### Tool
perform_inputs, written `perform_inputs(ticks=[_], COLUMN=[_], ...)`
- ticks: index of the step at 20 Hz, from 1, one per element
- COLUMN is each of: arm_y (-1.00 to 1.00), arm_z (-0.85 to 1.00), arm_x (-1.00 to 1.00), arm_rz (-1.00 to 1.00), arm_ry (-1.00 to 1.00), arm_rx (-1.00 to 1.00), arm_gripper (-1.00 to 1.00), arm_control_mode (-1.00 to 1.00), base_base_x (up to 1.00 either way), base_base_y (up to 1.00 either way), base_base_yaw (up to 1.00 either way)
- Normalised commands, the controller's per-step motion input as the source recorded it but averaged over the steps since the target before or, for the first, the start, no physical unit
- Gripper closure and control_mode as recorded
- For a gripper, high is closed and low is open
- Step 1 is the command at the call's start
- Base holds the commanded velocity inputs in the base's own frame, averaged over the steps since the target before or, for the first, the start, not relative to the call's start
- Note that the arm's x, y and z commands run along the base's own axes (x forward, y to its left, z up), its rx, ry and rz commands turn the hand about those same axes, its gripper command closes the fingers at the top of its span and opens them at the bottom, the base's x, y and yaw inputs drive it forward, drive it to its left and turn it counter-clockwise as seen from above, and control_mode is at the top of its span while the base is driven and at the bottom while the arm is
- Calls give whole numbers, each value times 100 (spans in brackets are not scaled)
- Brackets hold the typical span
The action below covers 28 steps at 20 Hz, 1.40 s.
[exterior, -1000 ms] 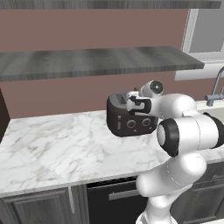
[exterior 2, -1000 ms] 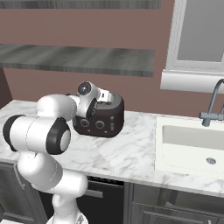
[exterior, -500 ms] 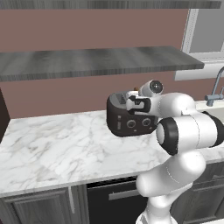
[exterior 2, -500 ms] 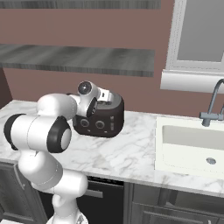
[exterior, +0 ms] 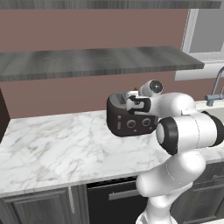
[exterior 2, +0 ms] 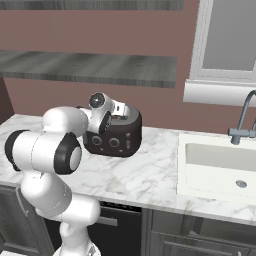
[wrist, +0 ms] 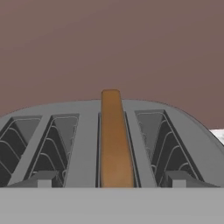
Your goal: Start the toaster. Once the lever pops up, take the bread to the plate on the dining counter.
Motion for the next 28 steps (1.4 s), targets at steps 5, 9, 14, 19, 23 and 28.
perform_inputs(ticks=[5, 9, 14, 19, 23, 28], arm_y=[0, 0, 0, 0, 0, 0], arm_z=[0, 0, 0, 0, 0, 0], arm_x=[0, 0, 0, 0, 0, 0], arm_rz=[0, 0, 0, 0, 0, 0], arm_ry=[0, 0, 0, 0, 0, 0], arm_rx=[0, 0, 0, 0, 0, 0], arm_gripper=[100, 100, 100, 100, 100, 100], arm_control_mode=[-100, -100, -100, -100, -100, -100], base_base_x=[0, 0, 0, 0, 0, 0], base_base_y=[0, 0, 0, 0, 0, 0], base_base_yaw=[0, 0, 0, 0, 0, 0])
